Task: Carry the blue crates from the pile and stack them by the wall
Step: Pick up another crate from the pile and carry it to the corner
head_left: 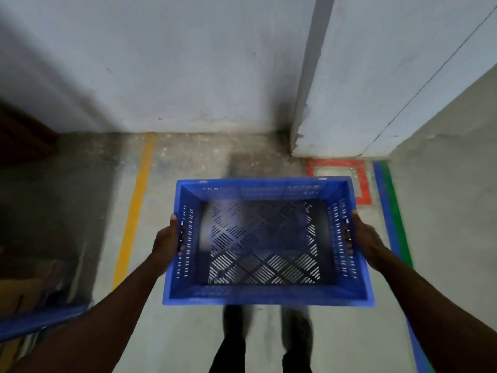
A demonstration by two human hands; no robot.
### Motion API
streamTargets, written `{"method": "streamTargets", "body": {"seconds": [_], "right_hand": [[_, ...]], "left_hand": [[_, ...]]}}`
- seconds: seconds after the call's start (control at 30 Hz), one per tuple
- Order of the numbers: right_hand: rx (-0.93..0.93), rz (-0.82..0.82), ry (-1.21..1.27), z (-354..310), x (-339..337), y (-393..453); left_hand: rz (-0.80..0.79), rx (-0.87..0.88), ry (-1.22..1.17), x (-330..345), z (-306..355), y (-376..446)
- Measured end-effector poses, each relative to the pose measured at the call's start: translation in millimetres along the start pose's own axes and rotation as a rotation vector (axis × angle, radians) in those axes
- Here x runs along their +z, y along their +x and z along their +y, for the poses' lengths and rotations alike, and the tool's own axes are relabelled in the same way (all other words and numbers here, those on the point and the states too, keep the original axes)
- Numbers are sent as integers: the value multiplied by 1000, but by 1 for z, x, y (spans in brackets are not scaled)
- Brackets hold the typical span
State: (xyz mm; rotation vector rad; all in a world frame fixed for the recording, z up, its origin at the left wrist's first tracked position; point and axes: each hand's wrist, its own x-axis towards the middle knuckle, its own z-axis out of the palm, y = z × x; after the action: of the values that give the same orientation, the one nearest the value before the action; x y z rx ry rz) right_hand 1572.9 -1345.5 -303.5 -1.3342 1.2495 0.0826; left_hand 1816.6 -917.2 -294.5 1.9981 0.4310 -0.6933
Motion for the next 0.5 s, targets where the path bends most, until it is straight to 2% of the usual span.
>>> {"method": "streamTargets", "body": {"seconds": [0.23,0.5], "right_hand": [[34,53,-37,54,71,138],[36,59,-96,76,104,234]], "left_hand": [[25,-10,47,70,-34,160],[35,0,99,113,-67,244]]}}
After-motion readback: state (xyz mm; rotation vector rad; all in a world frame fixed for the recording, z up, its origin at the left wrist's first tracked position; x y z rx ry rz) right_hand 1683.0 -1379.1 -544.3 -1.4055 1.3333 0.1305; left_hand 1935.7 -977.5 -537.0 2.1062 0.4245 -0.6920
